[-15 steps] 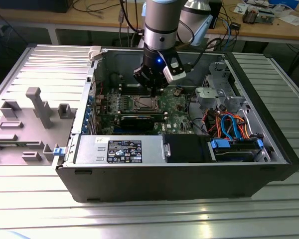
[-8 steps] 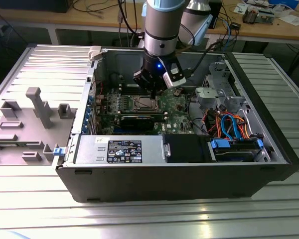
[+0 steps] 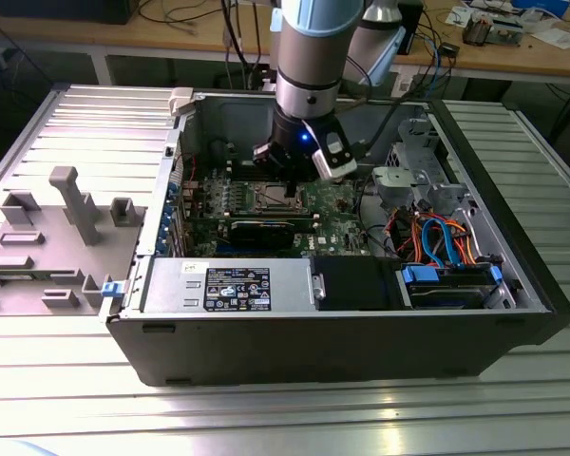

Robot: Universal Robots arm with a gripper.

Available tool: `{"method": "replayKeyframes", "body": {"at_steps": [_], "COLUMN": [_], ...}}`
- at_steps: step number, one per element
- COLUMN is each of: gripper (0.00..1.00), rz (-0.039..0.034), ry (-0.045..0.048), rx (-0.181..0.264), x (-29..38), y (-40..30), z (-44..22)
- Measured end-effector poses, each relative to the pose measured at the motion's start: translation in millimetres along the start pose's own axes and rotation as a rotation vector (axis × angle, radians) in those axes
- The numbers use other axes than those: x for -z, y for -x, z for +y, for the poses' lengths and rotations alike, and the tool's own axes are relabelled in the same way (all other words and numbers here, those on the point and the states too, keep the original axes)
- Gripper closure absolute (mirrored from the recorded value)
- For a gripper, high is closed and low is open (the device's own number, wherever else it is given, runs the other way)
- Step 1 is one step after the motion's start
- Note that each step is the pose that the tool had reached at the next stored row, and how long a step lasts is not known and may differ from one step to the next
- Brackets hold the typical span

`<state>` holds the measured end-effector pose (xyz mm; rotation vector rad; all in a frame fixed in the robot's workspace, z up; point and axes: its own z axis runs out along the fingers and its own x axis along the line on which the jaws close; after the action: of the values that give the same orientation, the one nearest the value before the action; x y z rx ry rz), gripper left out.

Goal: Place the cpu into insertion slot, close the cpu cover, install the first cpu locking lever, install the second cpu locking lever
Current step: 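Install the second cpu locking lever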

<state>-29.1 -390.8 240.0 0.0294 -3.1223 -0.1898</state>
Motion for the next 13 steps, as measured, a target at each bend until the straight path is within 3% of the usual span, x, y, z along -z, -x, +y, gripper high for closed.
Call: {"method": "replayKeyframes", "body": {"at_steps": [3, 10, 13], "gripper": [0.89, 0.89, 0.89], "rz": [0.0013, 0.0016, 0.0014], "ry": [0.0001, -0.0002, 0.0022], "rx": [0.0, 0.0, 0.0], "x": [-2.4, -10.4, -11.2], "y": [-1.6, -23.2, -26.9], "z": [-5.5, -6.6, -7.6]}}
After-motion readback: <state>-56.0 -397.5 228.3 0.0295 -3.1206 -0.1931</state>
